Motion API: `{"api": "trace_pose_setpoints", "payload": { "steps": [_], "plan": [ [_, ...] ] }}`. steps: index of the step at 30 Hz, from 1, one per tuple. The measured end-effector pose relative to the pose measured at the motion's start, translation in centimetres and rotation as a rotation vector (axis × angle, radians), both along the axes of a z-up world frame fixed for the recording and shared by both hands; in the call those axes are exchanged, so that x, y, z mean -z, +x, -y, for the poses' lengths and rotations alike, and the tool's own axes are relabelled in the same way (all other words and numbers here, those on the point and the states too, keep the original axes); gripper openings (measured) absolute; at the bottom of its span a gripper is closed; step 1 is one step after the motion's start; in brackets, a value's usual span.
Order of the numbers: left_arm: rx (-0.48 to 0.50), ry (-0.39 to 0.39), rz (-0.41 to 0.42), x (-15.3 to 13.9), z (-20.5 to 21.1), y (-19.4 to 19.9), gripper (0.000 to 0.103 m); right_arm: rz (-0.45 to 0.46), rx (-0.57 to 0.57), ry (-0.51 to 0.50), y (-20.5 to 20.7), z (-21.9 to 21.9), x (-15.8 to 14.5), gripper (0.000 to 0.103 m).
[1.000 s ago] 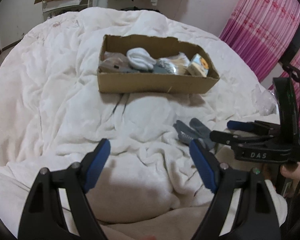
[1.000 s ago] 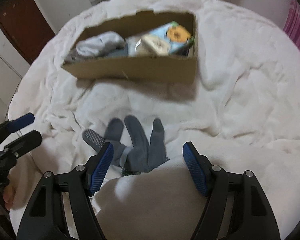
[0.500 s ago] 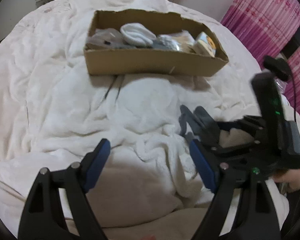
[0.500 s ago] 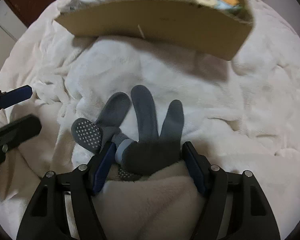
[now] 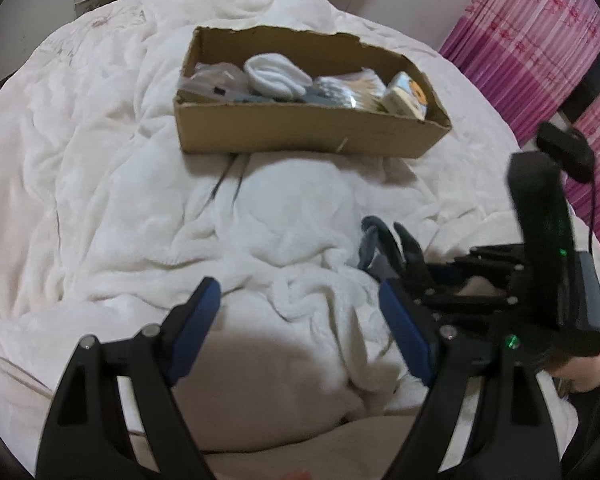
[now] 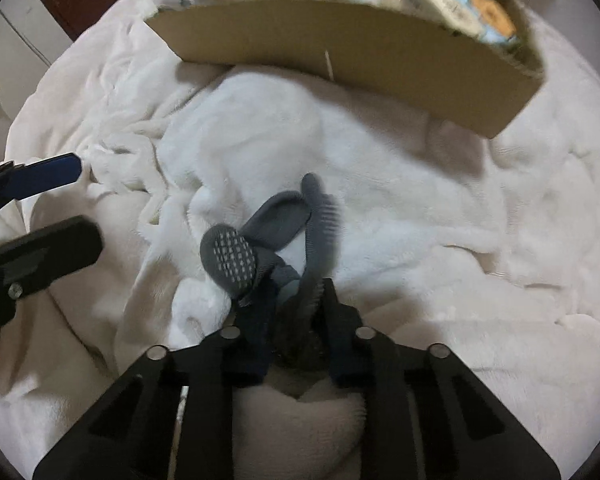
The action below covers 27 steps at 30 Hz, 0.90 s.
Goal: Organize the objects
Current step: 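Grasp the grey socks with the right tool and lift them, then carry the grey socks over the box and open the right tool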
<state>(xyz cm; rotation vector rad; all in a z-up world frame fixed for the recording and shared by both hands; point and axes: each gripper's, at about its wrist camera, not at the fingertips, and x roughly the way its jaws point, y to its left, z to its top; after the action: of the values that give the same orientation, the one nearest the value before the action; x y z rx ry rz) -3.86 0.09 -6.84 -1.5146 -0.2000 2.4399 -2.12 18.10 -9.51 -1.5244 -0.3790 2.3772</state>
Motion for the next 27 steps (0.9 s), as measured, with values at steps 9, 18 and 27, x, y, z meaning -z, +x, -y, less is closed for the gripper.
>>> {"api": "trace_pose_setpoints", "payload": {
  "steps": [9,18,27],
  "plan": [
    [0.009,-0.015,-0.034,-1.2,0.0,-0.3,0.082,-0.195,-0.024,0.01,2.3,1.3,-6.1,0.004],
    [-0.033,-0.025,-0.121,-4.5,1.6,-2.1,0.082,-0.255,-0.057,-0.011,1.6,2.7,-8.8,0.004],
    [-0.05,-0.036,-0.201,-7.7,2.5,-4.1,0.082,-0.36,-0.124,0.025,0.0,5.3,-14.9,0.004]
  ]
}}
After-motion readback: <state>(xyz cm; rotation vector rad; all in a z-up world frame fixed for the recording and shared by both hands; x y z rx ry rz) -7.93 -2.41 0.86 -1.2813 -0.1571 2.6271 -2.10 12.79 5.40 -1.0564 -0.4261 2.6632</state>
